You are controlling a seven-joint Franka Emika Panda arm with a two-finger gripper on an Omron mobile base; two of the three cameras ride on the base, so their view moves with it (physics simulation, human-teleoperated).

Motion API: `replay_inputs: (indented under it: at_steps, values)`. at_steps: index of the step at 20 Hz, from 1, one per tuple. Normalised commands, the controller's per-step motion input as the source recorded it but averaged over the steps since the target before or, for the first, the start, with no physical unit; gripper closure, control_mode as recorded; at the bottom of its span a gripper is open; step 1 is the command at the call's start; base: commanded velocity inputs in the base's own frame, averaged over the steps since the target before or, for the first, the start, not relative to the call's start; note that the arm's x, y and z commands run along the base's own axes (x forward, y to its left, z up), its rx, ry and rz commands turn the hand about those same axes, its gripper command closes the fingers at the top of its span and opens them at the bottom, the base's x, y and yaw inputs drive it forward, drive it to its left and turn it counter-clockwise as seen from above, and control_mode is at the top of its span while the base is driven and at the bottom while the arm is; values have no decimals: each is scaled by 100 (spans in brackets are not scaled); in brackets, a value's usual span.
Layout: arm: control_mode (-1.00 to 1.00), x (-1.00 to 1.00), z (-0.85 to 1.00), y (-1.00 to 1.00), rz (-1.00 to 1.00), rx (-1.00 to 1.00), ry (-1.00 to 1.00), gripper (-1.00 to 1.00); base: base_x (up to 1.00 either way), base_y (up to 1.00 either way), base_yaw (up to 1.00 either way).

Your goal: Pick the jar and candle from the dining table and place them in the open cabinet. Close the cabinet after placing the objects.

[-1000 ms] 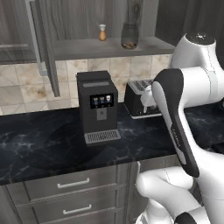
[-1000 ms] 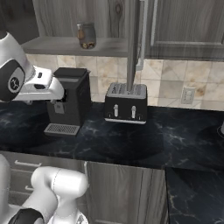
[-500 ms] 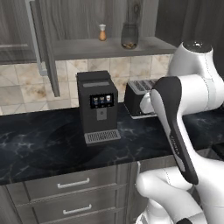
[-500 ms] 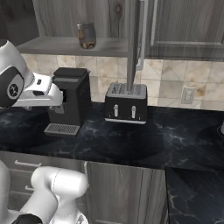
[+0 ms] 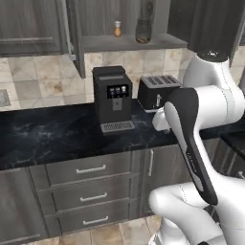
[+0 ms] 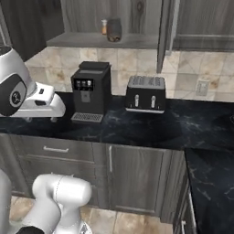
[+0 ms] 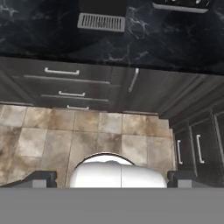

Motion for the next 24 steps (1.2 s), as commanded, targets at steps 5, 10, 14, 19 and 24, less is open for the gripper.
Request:
replay_inputs:
  at_steps: [5,10,14,19,24]
  values:
    - [100,0,0,0,0,0,0,-100,-32,86,22]
    - [100,0,0,0,0,0,0,-100,30,64,69]
    - [100,0,0,0,0,0,0,-100,53,19,80]
    - [100,0,0,0,0,0,0,-100,63,4,78]
    - [100,0,0,0,0,0,0,-100,72,0,75]
